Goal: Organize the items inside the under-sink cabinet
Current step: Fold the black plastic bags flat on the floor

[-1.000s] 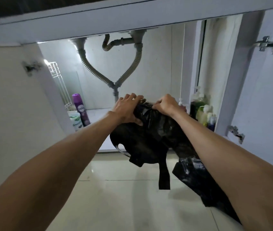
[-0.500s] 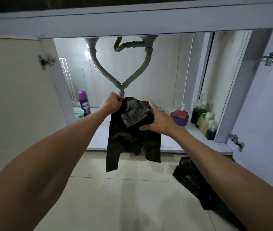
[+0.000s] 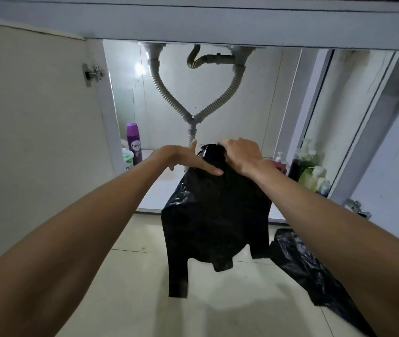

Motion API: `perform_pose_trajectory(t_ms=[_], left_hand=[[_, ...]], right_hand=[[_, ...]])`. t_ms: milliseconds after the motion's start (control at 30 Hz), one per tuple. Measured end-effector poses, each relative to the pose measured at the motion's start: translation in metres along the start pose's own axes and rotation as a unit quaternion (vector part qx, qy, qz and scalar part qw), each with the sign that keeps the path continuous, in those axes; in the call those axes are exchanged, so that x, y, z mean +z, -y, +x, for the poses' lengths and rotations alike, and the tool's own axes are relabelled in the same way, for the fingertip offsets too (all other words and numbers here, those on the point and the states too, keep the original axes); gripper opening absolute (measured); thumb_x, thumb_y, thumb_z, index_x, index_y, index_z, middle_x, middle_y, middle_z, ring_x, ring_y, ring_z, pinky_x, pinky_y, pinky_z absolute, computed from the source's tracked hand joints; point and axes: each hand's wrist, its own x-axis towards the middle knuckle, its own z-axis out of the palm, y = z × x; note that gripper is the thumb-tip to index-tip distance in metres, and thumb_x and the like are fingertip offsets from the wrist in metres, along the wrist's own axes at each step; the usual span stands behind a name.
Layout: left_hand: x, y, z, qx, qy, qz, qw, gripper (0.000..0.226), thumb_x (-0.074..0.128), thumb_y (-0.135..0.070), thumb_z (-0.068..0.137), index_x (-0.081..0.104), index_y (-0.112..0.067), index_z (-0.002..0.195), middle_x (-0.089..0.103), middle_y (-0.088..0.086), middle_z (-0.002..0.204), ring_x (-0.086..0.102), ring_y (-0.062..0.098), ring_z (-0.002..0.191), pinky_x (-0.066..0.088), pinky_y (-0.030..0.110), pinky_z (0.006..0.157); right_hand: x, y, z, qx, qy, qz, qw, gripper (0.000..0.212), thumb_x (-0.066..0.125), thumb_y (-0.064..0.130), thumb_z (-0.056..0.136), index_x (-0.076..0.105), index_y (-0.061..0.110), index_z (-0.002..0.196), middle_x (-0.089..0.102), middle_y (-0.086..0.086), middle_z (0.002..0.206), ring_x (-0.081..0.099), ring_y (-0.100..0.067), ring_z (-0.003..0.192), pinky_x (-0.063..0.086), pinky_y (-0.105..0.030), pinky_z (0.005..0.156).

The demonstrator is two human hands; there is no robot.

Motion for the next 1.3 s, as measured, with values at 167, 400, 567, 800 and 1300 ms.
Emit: perform_pose_trajectory(t_ms=[167, 400, 567, 800, 1300], left_hand=[[0.000, 0.031, 0.018, 0.000, -0.174, 0.079, 0.982, 0.076, 0.079, -0.036, 0.073, 0.047, -0.012, 0.137, 0.053, 0.011, 0.135, 0.053, 0.030, 0.119, 0.045, 0.038, 0.101], [-0.011, 0.061, 0.027, -0.064, -0.260, 0.128, 0.955, 0.012, 0.050, -0.015, 0.086, 0.054, -0.006, 0.094, 0.062, 0.016, 0.104, 0.058, 0.034, 0.088, 0.051, 0.034, 0.077], [-0.005, 0.067, 0.028, -0.043, -0.283, 0.180, 0.941, 0.022, 0.054, -0.011, 0.087, 0.056, -0.003, 0.107, 0.059, 0.017, 0.112, 0.053, 0.032, 0.092, 0.043, 0.035, 0.072], [0.006, 0.069, 0.027, 0.013, -0.426, 0.305, 0.852, 0.023, 0.060, -0.014, 0.081, 0.064, -0.009, 0.103, 0.061, 0.009, 0.106, 0.049, 0.030, 0.109, 0.035, 0.045, 0.095], [0.175, 0.165, -0.012, 0.072, -0.197, 0.405, 0.890, 0.053, 0.051, -0.010, 0.087, 0.045, -0.025, 0.137, 0.042, 0.003, 0.141, 0.035, 0.025, 0.134, 0.029, 0.038, 0.104]], right_hand=[[0.018, 0.010, 0.017, -0.085, -0.035, -0.031, 0.995, 0.018, 0.045, 0.011, 0.092, 0.059, 0.021, 0.096, 0.066, -0.007, 0.079, 0.062, -0.031, 0.071, 0.051, -0.036, 0.066], [0.036, 0.009, 0.027, -0.125, 0.027, -0.080, 0.989, 0.060, 0.067, 0.065, 0.076, 0.049, 0.015, 0.103, 0.064, -0.005, 0.083, 0.062, -0.030, 0.075, 0.041, -0.033, 0.059], [0.044, 0.012, 0.023, -0.048, 0.071, -0.128, 0.988, 0.032, 0.068, 0.020, 0.084, 0.053, 0.015, 0.113, 0.066, -0.008, 0.103, 0.064, -0.030, 0.094, 0.037, -0.033, 0.069], [0.050, 0.003, 0.021, -0.028, -0.079, -0.117, 0.990, 0.036, 0.053, -0.005, 0.080, 0.052, 0.008, 0.114, 0.065, -0.009, 0.077, 0.057, -0.033, 0.062, 0.030, -0.030, 0.051], [0.174, 0.018, -0.137, 0.045, 0.258, 0.055, 0.964, 0.038, 0.058, 0.006, 0.082, 0.056, 0.020, 0.117, 0.065, -0.008, 0.112, 0.062, -0.030, 0.101, 0.049, -0.036, 0.077]])
